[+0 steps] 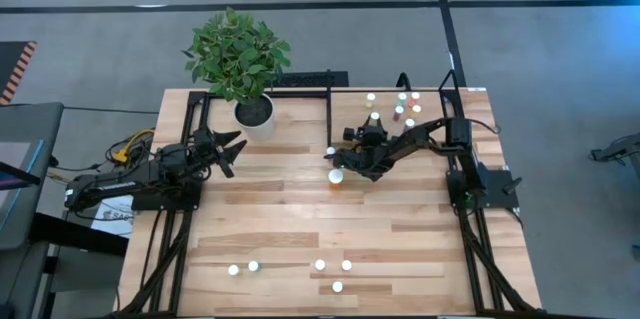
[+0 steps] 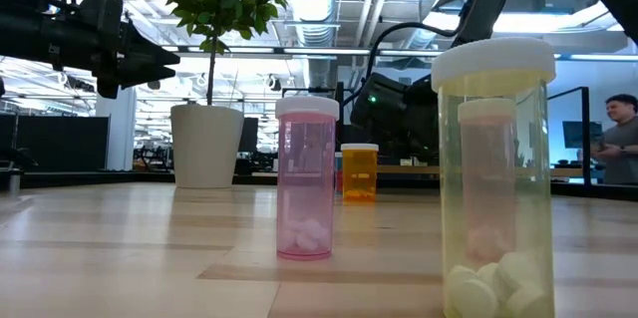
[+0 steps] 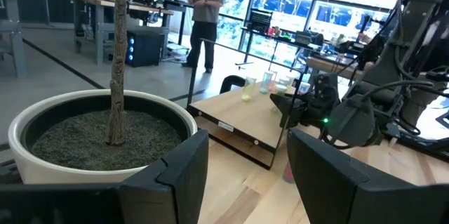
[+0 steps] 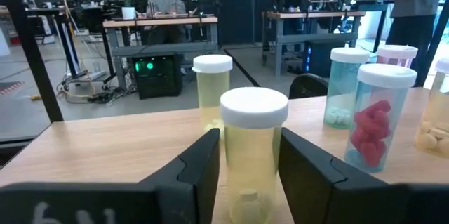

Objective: Pick and place medicine bottles onto shelf by color
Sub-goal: Put the right yellow pill bottle on the shelf, then put the orange pill bottle on the shelf

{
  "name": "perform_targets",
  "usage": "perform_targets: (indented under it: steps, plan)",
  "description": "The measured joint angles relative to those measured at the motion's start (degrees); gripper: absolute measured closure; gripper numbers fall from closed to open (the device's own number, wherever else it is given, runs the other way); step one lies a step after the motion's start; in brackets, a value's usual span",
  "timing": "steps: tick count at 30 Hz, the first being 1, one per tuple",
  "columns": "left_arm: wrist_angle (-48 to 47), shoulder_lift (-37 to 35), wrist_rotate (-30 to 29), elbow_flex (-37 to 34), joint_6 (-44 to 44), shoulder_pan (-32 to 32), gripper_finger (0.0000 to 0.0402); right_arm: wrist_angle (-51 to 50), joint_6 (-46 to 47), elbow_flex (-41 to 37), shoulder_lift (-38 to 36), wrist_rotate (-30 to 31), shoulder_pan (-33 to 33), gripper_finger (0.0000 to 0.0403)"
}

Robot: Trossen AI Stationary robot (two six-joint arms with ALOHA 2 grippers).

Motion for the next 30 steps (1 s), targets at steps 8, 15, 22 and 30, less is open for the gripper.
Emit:
perform_targets:
  steps: [8, 15, 22, 30]
  plan:
    - [0.0, 0.0, 0.0, 0.0, 0.0, 0.0, 0.022, 0.0, -0.2, 0.0, 0.0, 0.0, 0.4, 0.0222]
    - [0.0, 0.0, 0.0, 0.0, 0.0, 0.0, 0.022, -0.2, -0.7, 0.0, 0.0, 0.1, 0.3, 0.0166]
    - [0.0, 0.0, 0.0, 0.0, 0.0, 0.0, 0.022, -1.5, -0.5, -0.2, -1.6, 0.1, 0.3, 0.0143]
    - [0.0, 0.0, 0.0, 0.0, 0.0, 0.0, 0.022, -10.5, 1.4, 0.0, -10.9, -2.9, 0.6, 0.0143]
